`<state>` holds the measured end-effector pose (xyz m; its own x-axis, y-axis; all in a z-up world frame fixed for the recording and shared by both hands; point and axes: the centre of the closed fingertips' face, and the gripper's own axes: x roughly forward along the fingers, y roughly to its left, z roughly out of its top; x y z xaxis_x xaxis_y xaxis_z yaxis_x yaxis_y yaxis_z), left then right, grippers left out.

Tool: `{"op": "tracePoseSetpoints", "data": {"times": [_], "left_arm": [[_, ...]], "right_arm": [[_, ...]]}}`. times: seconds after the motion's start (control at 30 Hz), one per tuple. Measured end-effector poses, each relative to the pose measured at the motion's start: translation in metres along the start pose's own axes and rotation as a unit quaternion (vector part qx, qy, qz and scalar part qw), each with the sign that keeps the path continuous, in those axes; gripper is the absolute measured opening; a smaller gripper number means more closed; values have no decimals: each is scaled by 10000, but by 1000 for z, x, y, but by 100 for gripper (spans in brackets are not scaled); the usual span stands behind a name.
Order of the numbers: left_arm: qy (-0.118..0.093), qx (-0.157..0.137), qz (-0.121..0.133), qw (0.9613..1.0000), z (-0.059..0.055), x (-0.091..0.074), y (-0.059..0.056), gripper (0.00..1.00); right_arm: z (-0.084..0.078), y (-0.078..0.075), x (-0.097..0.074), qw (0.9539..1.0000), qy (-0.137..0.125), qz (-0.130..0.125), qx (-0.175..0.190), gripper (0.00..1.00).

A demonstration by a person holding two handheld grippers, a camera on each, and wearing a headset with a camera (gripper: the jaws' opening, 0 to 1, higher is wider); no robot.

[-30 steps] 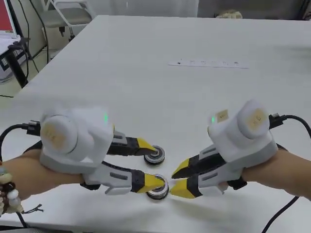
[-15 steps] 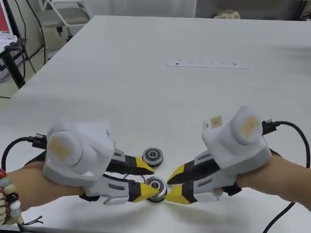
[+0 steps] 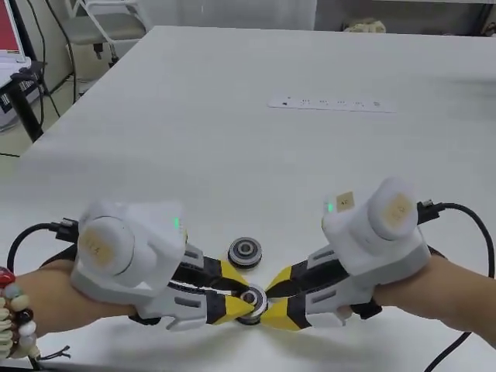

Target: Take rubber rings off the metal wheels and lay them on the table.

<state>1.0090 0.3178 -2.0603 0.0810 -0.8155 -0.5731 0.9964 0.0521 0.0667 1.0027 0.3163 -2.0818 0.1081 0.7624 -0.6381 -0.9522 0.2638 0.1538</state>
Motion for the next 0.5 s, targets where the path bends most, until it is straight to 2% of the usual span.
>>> {"op": "tracePoseSetpoints", "data": {"times": [0.13,0.27,0.5], "left_arm": [[-8,-14,-2,10000,0,0,0,7],[-27,7,11,10000,0,1,0,7],[-37,34,39,10000,0,1,0,7]], "right_arm": [[0,-2,-2,9999,9,-64,-123,1],[0,-3,0,9997,77,-123,-200,0],[0,-8,-5,9989,35,-132,448,0]]}}
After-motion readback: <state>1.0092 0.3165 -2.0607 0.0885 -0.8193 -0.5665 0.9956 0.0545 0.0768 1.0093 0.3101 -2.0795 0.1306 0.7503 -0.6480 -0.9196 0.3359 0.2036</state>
